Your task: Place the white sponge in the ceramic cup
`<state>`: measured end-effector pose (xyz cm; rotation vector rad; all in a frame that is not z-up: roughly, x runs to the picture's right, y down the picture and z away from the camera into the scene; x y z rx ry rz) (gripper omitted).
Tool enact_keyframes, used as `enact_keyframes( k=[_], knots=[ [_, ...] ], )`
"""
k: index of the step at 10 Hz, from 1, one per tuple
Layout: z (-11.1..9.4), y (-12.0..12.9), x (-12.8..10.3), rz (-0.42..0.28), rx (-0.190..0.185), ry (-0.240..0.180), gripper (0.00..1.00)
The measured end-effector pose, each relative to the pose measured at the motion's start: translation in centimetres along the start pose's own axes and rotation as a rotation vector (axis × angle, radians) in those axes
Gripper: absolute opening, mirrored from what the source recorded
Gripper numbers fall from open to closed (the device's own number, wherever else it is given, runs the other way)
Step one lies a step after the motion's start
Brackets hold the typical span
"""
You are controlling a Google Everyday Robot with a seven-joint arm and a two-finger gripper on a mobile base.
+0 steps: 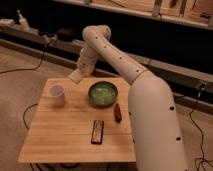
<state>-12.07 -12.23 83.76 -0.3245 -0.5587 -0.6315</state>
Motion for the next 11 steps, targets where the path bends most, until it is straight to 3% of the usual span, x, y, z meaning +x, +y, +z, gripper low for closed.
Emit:
enact_keyframes(
  k=[2,5,7,11],
  knots=[
    [0.6,-1.3,-0.7,-0.014,0.017,-0.021,0.00],
    [3.4,-2.5,-3.1,-0.048,0.008,-0.061,0.00],
    [5.1,-3.2,-3.6,-0.035,0.004,-0.052,0.00],
    [7.2,-5.3,-5.7,0.060,0.013,-0.016,0.00]
  ],
)
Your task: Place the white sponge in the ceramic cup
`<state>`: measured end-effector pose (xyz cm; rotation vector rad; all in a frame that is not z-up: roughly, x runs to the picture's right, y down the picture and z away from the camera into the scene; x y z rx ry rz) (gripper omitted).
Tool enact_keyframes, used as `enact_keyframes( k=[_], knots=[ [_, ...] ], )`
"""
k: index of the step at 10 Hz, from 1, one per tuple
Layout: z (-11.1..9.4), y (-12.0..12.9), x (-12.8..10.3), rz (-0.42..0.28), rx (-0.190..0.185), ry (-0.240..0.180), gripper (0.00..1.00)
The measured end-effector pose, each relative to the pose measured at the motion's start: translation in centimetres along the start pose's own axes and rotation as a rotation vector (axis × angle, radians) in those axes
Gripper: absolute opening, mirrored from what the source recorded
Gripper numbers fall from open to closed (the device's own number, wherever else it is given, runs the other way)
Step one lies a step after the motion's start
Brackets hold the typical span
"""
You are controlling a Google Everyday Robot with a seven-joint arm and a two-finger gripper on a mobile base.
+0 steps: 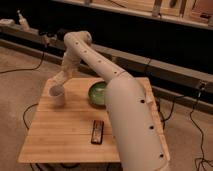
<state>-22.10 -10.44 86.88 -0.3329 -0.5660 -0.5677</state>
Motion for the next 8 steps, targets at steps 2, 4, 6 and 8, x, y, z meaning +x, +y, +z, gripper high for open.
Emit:
enact_keyframes(
  k=[2,4,6,8],
  knots=[
    [0.9,-0.2,-1.9,0.020,-0.014,-0.004,0.00],
    [1.6,0.1,-3.5,0.014,-0.040,-0.019,0.07],
    [2.1,0.8,-4.8,0.002,-0.076,-0.053,0.28],
    [2.1,1.5,-5.0,-0.014,-0.116,-0.057,0.48]
  ],
)
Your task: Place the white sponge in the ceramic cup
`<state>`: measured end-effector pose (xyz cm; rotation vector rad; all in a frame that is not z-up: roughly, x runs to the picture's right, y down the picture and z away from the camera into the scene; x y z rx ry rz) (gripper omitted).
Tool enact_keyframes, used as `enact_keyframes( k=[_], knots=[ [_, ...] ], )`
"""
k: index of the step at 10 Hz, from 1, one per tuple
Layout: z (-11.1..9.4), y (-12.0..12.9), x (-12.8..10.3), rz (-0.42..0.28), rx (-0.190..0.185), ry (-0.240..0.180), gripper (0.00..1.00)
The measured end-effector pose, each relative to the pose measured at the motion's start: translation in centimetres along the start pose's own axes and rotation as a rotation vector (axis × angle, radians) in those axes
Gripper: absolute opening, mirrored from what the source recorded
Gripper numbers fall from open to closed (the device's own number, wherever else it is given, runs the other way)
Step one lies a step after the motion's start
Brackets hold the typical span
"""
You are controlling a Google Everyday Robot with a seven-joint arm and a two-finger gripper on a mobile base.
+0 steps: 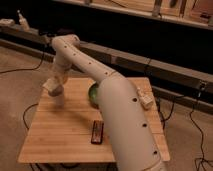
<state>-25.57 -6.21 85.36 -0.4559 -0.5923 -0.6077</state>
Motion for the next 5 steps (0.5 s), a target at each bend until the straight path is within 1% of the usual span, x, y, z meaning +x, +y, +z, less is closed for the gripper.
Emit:
enact_keyframes(
  k=[2,3,4,5],
  knots=[
    [-0.26,0.38,0.26,-0.011,-0.025,0.012,0.66],
    [-0.36,0.34,0.20,-0.021,-0.030,0.013,0.75],
    [-0.42,0.08,-0.22,-0.035,-0.027,-0.002,0.80],
    [-0.38,-0.11,-0.63,-0.045,-0.024,-0.021,0.80]
  ],
)
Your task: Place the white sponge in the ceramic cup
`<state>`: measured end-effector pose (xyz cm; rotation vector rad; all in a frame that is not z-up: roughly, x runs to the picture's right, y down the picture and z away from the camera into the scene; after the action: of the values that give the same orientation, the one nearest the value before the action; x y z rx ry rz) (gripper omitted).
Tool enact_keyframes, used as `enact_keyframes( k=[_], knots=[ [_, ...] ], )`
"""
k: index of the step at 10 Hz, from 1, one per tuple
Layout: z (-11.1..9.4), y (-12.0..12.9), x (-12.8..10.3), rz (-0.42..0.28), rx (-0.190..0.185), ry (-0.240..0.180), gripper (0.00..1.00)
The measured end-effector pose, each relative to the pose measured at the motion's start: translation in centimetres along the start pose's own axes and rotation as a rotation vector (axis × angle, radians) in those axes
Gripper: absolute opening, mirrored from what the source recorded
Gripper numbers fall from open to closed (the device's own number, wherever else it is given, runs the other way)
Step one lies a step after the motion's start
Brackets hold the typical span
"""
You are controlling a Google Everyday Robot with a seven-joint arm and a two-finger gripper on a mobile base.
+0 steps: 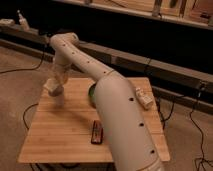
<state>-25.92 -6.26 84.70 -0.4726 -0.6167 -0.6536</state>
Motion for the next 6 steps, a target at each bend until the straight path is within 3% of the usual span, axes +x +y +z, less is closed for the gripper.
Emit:
enact_keyframes(
  k=[2,4,6],
  knots=[
    [0.07,-0.33,-0.80,-0.010,0.009,-0.048,0.80],
    [0.40,0.37,-0.99,-0.011,-0.013,-0.100,0.80],
    [0.39,0.58,-0.82,-0.010,-0.018,-0.103,0.80]
  ],
)
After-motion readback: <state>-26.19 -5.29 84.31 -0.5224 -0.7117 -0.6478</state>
